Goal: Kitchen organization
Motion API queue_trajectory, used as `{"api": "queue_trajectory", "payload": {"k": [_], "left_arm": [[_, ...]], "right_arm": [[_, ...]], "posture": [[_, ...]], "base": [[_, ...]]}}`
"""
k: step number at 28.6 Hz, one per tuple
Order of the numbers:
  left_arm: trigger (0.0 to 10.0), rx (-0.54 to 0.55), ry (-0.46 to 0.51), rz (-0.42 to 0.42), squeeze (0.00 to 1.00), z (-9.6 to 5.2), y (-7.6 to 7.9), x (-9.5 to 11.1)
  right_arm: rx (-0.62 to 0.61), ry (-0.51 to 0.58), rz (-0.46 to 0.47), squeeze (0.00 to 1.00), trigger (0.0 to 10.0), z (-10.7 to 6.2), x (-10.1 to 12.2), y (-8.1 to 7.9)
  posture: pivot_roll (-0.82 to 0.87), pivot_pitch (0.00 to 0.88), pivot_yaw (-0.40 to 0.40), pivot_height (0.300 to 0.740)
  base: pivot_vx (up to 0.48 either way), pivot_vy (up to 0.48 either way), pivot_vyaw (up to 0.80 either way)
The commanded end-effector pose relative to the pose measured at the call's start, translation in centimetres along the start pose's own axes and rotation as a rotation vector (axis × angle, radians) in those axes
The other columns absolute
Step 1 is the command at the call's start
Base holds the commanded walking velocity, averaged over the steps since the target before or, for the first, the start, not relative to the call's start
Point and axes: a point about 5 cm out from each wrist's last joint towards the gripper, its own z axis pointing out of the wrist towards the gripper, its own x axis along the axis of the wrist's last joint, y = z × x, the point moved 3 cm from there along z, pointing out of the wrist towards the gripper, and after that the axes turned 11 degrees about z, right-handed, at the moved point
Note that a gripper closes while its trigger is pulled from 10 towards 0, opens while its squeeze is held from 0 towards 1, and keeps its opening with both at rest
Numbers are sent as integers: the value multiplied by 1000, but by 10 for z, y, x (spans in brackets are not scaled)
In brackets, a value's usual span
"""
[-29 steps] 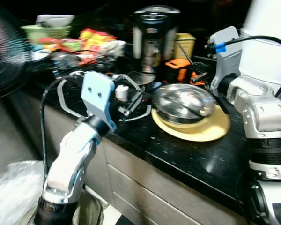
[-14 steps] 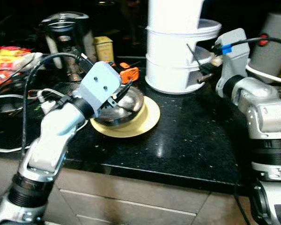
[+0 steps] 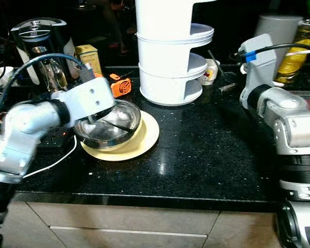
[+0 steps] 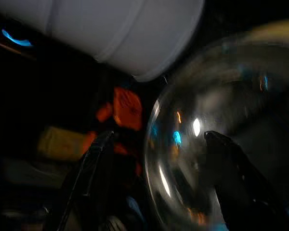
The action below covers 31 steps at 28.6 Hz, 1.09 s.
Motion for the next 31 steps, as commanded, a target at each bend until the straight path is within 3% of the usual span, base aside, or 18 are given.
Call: {"api": "queue_trajectory", "payload": {"k": [1,3,6,11,18,23,29,31], "left_arm": [[10000,-40,-23,-27,0,-4,1,-9],[10000,-74,-31,-28,0,-7,1,-13],[10000,-164,3,-94,0,-10,3,-20],[10000,-187,16,-111,0,-10,4,-21],[10000,-274,167,-160,0,5,0,-9],[10000,-333,298,-151,0,13,-2,11],[10000,-404,347,-121,0,19,3,19],[10000,-486,334,-57,0,23,13,18]], "right_arm": [[3,-7,-16,0,10000,-2,0,-1],[0,-9,-18,0,10000,-2,0,0],[-11,-19,-21,0,10000,-4,-1,2],[-12,-21,-22,0,10000,-4,-1,2],[-23,-40,-33,0,10000,-9,-3,4],[-22,-64,-30,0,10000,-11,-9,2],[-19,-79,-29,0,10000,-14,-10,1],[-23,-92,-30,0,10000,-18,-12,2]], "posture": [[-6,0,21,740],[-8,0,22,740],[-18,0,28,740],[-18,0,28,740],[-41,0,39,740],[-47,0,44,740],[-54,0,48,740],[-59,0,50,740]], "base": [[0,0,0],[0,0,0],[0,0,0],[0,0,0],[0,0,0],[0,0,0],[0,0,0],[0,0,0]]}}
